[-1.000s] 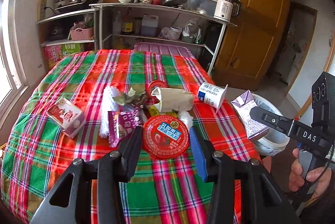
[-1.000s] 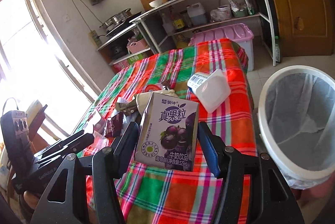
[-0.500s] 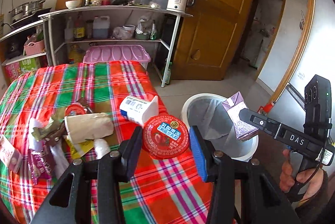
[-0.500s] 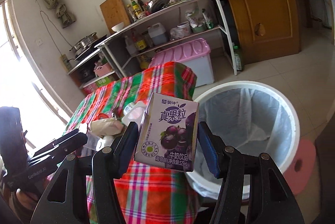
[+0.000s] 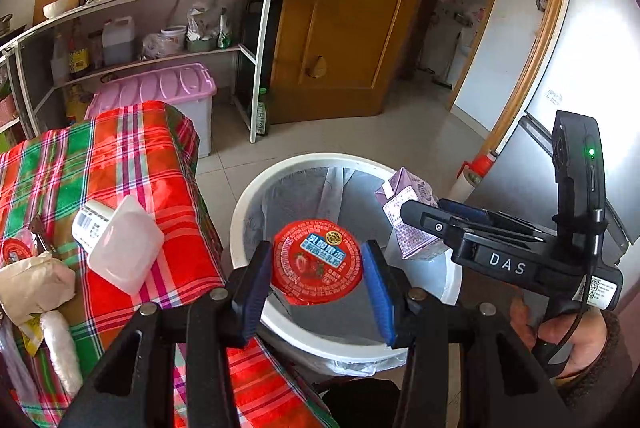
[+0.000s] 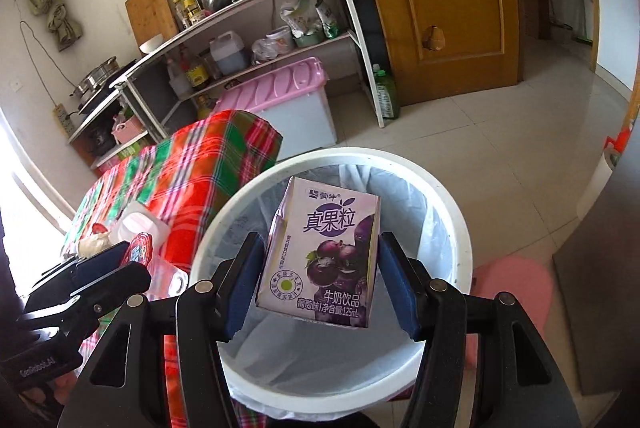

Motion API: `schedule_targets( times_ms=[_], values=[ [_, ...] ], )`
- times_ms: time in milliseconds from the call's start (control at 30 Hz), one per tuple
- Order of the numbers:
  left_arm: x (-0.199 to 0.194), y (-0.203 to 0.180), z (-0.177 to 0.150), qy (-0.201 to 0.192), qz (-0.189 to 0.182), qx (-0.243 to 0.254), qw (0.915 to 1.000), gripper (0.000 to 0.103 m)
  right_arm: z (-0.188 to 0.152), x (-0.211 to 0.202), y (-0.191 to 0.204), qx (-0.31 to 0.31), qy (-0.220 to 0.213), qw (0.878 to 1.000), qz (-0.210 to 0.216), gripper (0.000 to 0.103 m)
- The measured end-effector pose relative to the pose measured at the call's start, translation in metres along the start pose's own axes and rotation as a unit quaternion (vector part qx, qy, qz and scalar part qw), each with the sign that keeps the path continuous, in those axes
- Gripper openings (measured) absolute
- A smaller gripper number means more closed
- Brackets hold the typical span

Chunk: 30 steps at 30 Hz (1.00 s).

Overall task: Collect trash
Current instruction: 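Carry the carton over the white bin and open the right gripper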

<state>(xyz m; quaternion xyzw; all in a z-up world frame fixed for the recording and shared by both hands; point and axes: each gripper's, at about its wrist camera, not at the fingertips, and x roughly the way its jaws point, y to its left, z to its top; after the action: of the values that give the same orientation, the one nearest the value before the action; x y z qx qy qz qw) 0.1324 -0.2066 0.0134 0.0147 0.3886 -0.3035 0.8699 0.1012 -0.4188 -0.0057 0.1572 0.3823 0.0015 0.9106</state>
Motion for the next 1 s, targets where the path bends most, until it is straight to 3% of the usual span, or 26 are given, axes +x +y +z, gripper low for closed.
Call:
schedule_targets(
  times_ms=[233, 300, 367, 500, 733, 1000],
  values=[
    [0.03, -0.008, 0.002, 0.022, 0.01, 0.006, 0.9997, 0.048, 0.004, 0.023, -0.025, -0.004, 0.021, 0.999, -0.028, 0.06],
    [0.036, -0.006, 0.003, 0.027, 0.009, 0.006, 0.9996, 0.051, 0.005, 0.028, -0.027, -0.008, 0.028, 0.999, -0.032, 0.06],
    [0.04, -0.005, 0.003, 0.035, 0.002, 0.004, 0.9994, 0.066, 0.006, 0.031, -0.027, -0.011, 0.026, 0.999, -0.036, 0.061],
    [0.041, -0.002, 0.001, 0.033, 0.005, 0.002, 0.9995, 0.068, 0.005, 0.035, -0.03, -0.003, 0.029, 0.999, -0.035, 0.061],
    [0.021, 0.011, -0.005, 0.017, 0.015, -0.01, 0.9997, 0.072, 0.0, 0.029, -0.021, -0.002, 0.022, 0.999, -0.035, 0.067],
    [-0.031, 0.044, -0.02, -0.025, 0.061, -0.028, 0.9974, 0.075, -0.007, 0.01, 0.013, -0.018, -0.002, 1.0, -0.007, 0.069]
  ],
)
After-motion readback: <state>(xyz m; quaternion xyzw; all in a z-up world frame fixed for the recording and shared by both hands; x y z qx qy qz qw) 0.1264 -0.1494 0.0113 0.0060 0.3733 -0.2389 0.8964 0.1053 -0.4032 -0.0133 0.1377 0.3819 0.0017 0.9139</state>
